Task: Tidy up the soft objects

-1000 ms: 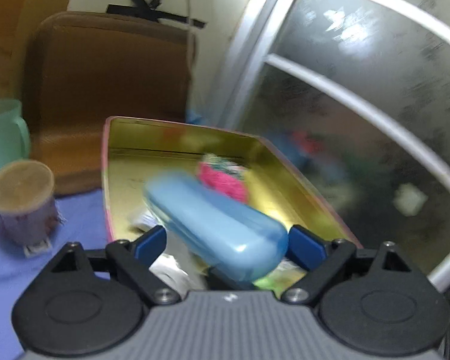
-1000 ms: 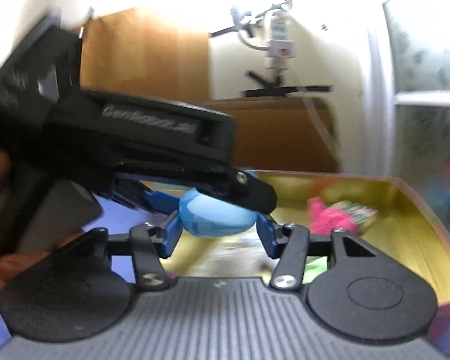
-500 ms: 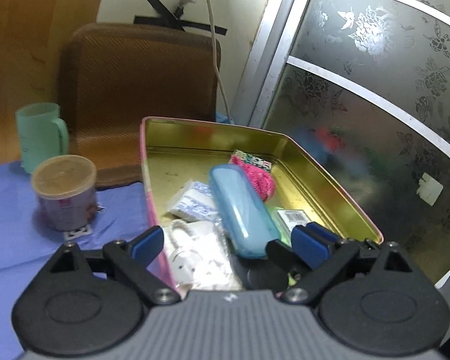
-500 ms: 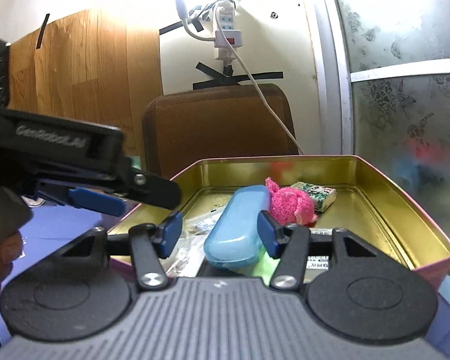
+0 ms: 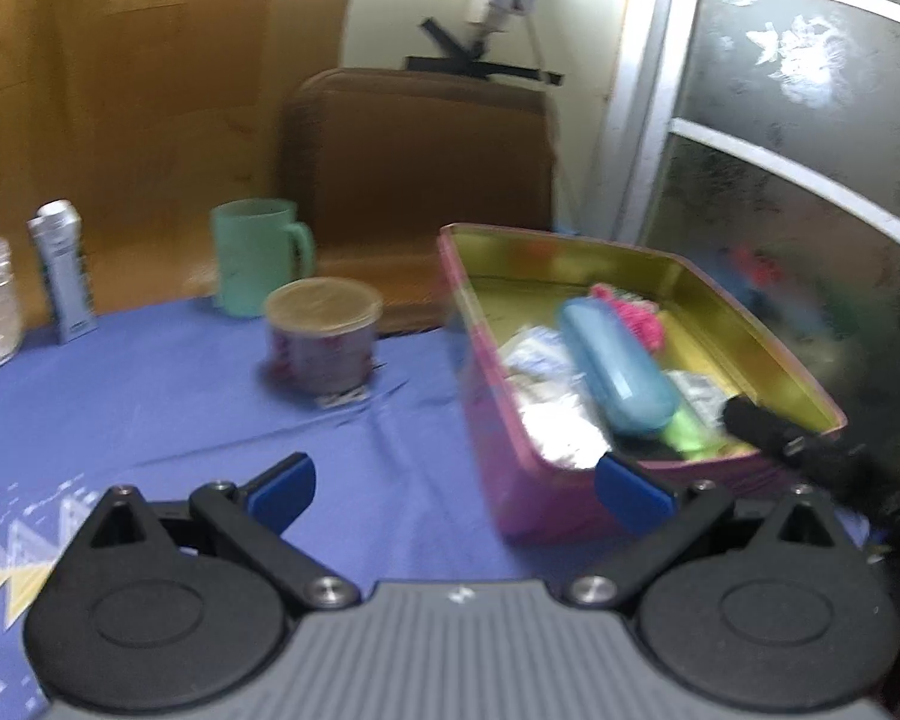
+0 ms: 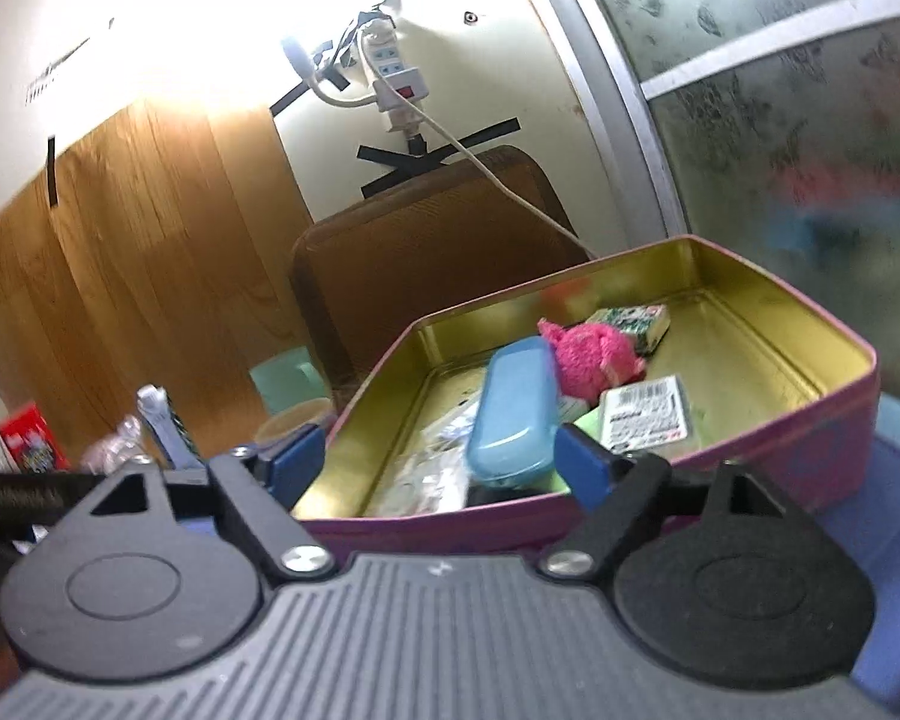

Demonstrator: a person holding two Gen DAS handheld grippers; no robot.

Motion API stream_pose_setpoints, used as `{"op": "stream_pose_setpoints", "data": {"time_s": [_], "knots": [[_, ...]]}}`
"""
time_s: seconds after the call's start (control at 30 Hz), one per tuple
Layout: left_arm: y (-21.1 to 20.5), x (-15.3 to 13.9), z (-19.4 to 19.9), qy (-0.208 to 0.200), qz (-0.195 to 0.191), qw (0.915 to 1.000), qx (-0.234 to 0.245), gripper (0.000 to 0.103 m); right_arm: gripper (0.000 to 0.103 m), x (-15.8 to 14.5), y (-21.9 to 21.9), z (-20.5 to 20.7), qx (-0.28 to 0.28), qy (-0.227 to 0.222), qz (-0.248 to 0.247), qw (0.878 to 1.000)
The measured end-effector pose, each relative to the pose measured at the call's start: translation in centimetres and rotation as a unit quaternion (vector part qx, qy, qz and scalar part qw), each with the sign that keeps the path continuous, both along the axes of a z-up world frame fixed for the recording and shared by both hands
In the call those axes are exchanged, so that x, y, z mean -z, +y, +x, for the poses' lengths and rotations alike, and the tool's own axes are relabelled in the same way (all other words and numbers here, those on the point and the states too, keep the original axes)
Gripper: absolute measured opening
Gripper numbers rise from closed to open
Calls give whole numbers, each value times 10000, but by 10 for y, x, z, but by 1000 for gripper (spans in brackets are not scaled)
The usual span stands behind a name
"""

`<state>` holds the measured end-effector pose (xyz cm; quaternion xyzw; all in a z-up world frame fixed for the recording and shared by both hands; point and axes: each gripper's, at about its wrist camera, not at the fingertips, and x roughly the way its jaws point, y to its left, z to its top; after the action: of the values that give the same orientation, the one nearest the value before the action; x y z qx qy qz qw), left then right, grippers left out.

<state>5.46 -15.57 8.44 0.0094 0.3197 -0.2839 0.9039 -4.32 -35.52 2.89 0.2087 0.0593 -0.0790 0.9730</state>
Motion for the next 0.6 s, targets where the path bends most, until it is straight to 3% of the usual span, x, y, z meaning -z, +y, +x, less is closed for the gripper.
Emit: {"op": "stream_pose_setpoints", "data": {"time_s": [0.13, 0.3, 0.6], "knots": [[12, 7, -4, 157, 177, 9997, -102, 103, 90, -3, 9, -4, -116, -8, 301, 9995], [26, 18, -9, 297, 206, 9991, -211, 103, 91, -8, 28, -7, -217, 23, 308, 9993], [42, 26, -24, 3, 400, 9977, -542, 103, 94, -9, 54, -16, -262, 27, 234, 9994]]}}
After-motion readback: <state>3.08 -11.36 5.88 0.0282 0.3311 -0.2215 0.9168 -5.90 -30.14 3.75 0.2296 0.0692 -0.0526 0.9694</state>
